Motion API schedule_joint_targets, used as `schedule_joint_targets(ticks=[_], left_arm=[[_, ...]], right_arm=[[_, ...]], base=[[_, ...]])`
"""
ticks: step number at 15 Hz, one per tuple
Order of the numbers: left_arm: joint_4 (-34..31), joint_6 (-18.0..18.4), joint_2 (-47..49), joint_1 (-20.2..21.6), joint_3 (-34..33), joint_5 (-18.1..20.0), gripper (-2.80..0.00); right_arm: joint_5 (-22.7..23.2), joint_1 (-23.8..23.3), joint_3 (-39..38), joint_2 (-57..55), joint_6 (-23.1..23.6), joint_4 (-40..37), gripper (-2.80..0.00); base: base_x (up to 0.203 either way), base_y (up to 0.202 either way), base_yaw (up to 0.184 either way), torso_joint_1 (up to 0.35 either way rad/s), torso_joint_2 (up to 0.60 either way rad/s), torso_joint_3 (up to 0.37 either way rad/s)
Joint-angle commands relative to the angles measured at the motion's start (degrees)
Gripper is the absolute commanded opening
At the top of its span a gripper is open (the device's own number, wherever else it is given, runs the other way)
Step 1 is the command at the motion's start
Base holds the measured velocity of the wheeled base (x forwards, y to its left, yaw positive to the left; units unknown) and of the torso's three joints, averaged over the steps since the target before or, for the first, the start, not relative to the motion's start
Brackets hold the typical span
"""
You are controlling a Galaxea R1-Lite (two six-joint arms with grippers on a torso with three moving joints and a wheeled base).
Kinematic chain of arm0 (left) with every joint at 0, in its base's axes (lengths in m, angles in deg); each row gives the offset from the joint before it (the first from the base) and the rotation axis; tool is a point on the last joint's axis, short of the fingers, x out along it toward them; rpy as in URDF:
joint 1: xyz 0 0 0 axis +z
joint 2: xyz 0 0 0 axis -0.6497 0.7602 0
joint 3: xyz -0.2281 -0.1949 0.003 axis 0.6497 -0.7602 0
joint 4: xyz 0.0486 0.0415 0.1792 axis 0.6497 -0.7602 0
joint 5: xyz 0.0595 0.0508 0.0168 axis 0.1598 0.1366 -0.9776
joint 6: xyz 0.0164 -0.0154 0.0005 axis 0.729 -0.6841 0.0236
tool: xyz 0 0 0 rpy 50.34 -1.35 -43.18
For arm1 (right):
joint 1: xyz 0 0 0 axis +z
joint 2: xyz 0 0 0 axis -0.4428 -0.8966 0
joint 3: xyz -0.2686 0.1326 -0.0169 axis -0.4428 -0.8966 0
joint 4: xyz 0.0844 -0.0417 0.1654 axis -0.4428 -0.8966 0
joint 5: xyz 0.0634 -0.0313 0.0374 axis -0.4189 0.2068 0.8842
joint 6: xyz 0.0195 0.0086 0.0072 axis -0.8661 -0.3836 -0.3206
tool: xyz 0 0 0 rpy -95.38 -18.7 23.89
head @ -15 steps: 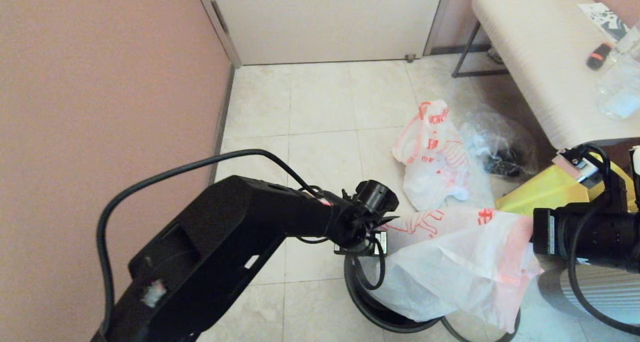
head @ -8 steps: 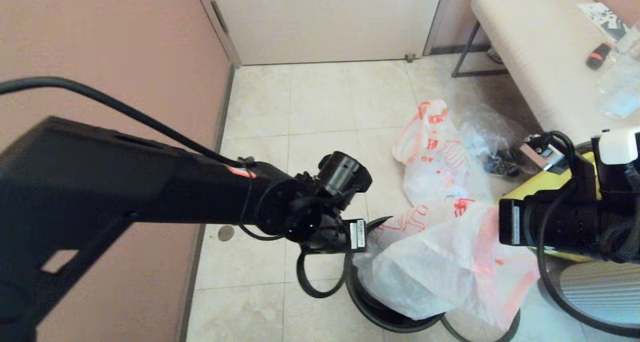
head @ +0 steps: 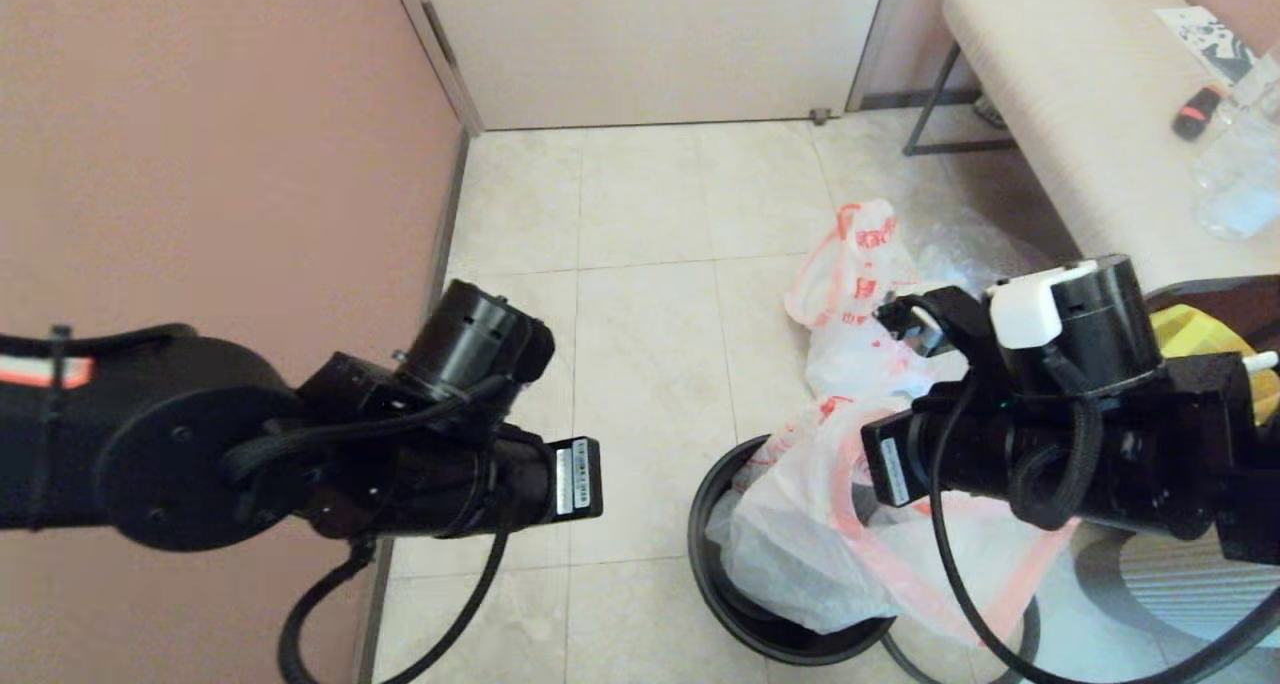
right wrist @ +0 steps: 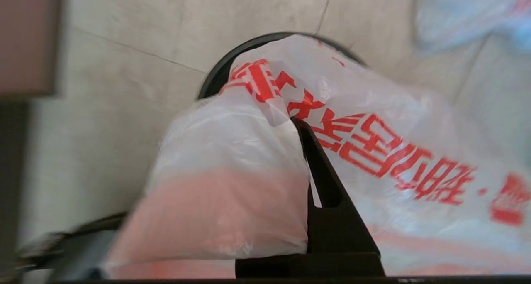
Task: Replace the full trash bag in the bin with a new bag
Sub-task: Put the new garbage bag on the trash can
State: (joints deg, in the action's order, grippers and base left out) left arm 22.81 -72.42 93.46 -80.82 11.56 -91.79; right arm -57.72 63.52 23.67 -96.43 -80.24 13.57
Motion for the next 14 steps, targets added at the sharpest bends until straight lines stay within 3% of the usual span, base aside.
schedule_joint_targets(ticks=[1, 3, 8, 14], left_arm=[[0.09, -0.22, -5.92, 0.38, -3.18, -0.04, -2.8], [0.28, -0.3, -7.42, 0.94, -5.39, 0.28, -2.8], [0.19, -0.26, -10.67, 6.9, -7.0, 7.54, -2.8], [0.28, -0.04, -10.19, 11.03, -7.99, 8.33, -2.8]], right_arm=[[-4.02, 2.61, 2.51, -4.88, 4.28, 0.1, -2.8], [-5.3, 3.68, 5.1, -8.32, 8.26, 0.13, -2.8], [-5.51, 5.32, 14.22, -15.56, 12.36, 0.15, -2.8], [-5.39, 8.47, 22.34, -20.91, 19.17, 0.34, -2.8]], base=[[0.0, 0.0, 0.0, 0.0, 0.0, 0.0], [0.0, 0.0, 0.0, 0.0, 0.0, 0.0], [0.0, 0.0, 0.0, 0.0, 0.0, 0.0], [0.0, 0.0, 0.0, 0.0, 0.0, 0.0]])
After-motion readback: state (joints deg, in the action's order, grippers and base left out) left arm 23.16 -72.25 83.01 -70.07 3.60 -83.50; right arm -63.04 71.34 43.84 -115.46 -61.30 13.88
